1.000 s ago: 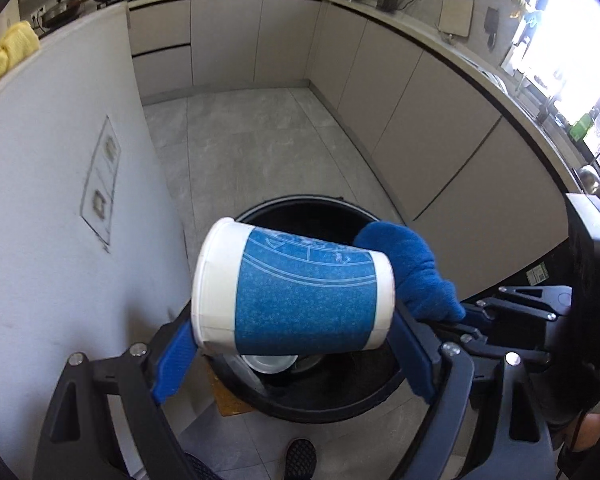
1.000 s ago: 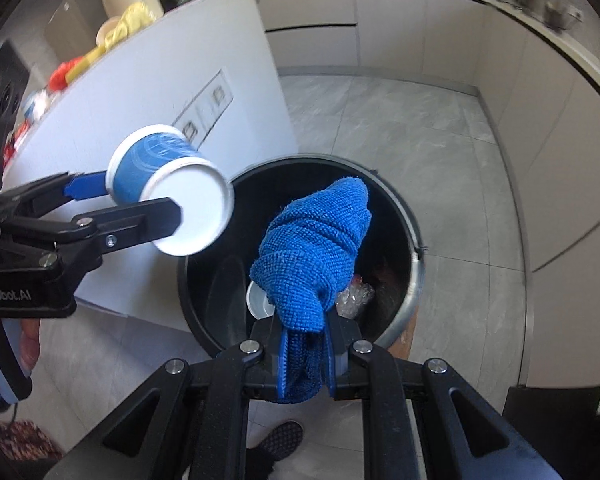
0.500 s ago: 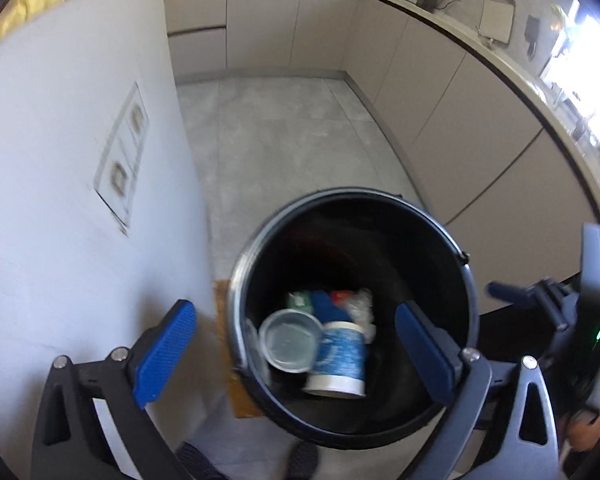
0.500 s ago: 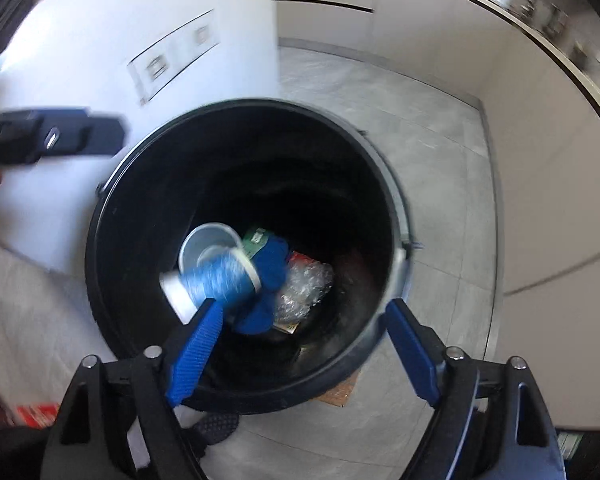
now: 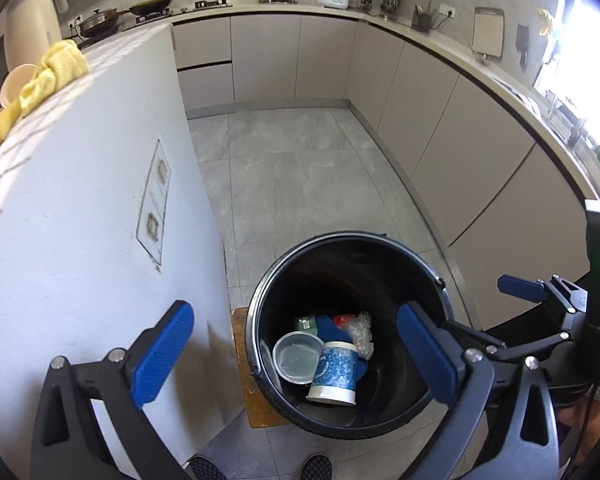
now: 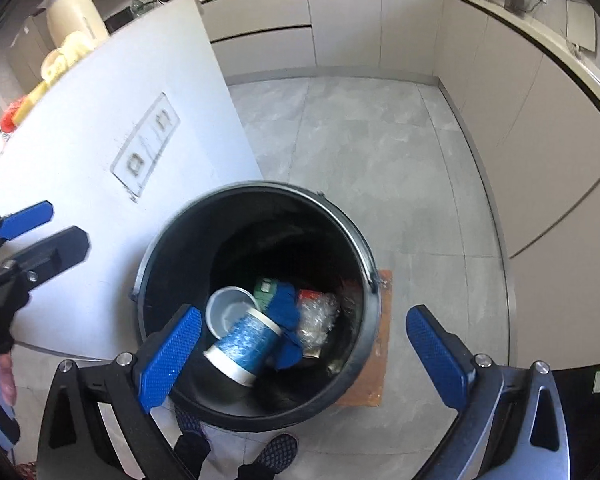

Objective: Collect trash
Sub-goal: 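Move both tools back over the table toward the tissue and sponge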

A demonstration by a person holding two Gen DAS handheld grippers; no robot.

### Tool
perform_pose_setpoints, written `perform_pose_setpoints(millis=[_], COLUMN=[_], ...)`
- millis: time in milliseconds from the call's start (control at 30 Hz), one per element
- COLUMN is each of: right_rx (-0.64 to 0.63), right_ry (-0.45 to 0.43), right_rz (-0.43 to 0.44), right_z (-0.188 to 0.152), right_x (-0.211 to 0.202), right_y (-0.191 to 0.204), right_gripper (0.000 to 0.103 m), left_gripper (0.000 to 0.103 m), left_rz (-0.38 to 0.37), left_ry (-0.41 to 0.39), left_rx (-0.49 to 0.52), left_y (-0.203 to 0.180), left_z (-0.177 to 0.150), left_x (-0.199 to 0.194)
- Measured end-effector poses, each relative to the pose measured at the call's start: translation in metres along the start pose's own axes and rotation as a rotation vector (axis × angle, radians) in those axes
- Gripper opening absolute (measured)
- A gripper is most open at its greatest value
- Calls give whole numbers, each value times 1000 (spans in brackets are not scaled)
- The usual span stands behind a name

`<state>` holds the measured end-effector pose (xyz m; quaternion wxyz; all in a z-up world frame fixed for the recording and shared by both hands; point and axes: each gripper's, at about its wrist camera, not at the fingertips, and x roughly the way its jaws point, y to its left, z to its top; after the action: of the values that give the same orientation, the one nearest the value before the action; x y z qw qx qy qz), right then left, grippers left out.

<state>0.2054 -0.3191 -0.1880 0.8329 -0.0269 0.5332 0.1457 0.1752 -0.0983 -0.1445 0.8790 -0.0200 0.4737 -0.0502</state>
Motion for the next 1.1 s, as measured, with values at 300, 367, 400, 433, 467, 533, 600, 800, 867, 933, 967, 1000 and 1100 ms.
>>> perform_pose_setpoints(millis=[300,367,400,433,467,533,600,800,867,933,967,1000,1100], right_rx=[97,111,107,97,79,45,9,-80,-109,-130,-143,-151,-188], right_ry=[-151,-198,-233,-244,-242,-218,-225,-269,-284,-295,-300,-301,-310], right_rz=[-22,-11,-14,-15,-2,54,91,113,132,127,133,134,149], right_z=[12,17,19,23,27,38,47,75,83,89,93,97,109], right_x=[-50,-61,-68,-71,-75,-81,-89,-105,-108,-109,-109,-108,-104], right_y=[8,12,18,24,31,50,69,137,163,185,201,211,252], right_gripper=[103,103,103,103,103,103,103,103,103,103,103,103,103], left_gripper=[103,103,103,103,103,103,103,103,103,103,103,103,103], left_rz=[22,38,48,58,67,79,94,178,189,221,236,248,295], left_ry=[-80,-103,-114,-126,-139,-164,-192,-271,-272,-275,-268,-259,-239], left_rx=[-17,-28,-34,-39,-45,-71,-105,-175,-200,-210,-216,-229,-248], left_y=[9,18,23,29,35,50,72,140,169,197,210,225,267], left_z=[6,8,8,9,10,10,9,-1,-3,-5,-5,-5,-7], left_x=[-46,-58,-63,-69,-76,-86,-99,-127,-133,-139,-142,-145,-148])
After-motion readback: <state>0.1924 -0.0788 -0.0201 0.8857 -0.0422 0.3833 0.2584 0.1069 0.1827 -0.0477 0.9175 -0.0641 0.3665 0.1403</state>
